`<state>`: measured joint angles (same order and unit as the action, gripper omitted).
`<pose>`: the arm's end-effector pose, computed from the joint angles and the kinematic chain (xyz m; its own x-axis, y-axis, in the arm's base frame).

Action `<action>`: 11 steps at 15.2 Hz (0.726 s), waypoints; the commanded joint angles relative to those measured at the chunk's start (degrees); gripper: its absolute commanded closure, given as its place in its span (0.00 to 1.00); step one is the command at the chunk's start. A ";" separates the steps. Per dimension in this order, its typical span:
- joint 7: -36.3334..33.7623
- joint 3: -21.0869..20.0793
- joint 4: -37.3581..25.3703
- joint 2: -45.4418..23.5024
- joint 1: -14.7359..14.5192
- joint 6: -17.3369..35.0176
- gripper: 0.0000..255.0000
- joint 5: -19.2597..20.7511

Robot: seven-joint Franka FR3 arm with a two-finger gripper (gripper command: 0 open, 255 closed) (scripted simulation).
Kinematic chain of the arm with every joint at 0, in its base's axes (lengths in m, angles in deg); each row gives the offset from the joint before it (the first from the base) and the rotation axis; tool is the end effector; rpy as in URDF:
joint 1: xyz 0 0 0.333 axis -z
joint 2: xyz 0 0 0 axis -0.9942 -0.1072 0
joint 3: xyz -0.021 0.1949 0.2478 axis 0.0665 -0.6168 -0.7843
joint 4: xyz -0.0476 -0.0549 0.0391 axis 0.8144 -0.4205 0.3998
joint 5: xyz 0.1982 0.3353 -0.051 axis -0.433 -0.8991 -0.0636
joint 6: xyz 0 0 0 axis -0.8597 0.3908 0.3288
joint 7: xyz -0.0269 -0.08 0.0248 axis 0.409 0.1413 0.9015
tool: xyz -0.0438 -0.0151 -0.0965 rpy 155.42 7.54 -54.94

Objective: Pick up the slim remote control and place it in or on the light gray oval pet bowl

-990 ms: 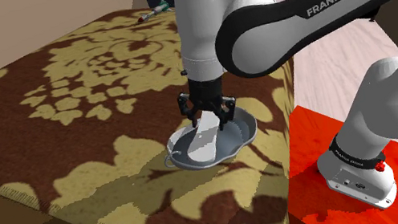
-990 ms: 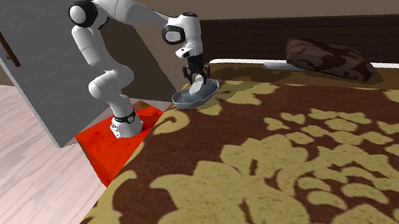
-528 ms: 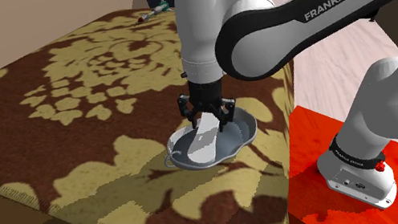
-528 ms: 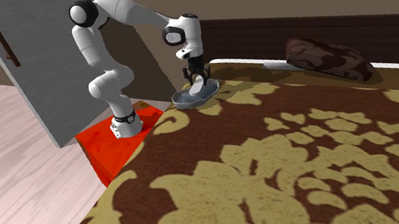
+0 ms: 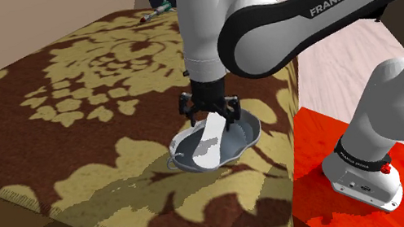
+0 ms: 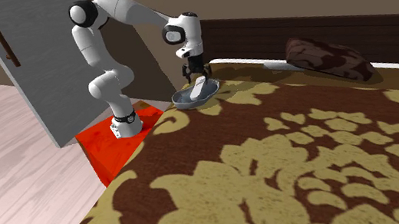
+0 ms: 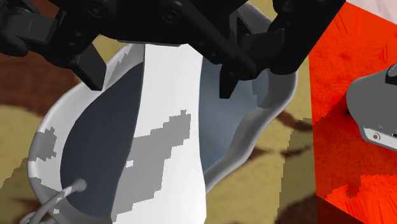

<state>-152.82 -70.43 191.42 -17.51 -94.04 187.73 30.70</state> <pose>0.3286 0.3037 0.4401 0.4768 -0.8790 -0.0083 -0.8789 -0.4766 -0.0176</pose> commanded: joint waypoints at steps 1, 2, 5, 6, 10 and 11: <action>0.18 0.64 -1.99 1.32 -0.09 -3.28 0.00 -0.12; 0.27 1.05 -3.44 1.93 -0.08 -5.32 0.00 -0.09; 0.31 1.37 -4.62 2.35 -0.08 -6.91 0.00 -0.04; 0.31 1.37 -4.62 2.35 -0.08 -6.91 0.00 -0.04; 0.31 1.37 -4.62 2.34 -0.08 -6.91 0.00 -0.04; 0.31 1.36 -4.61 2.35 -0.08 -6.90 0.00 -0.04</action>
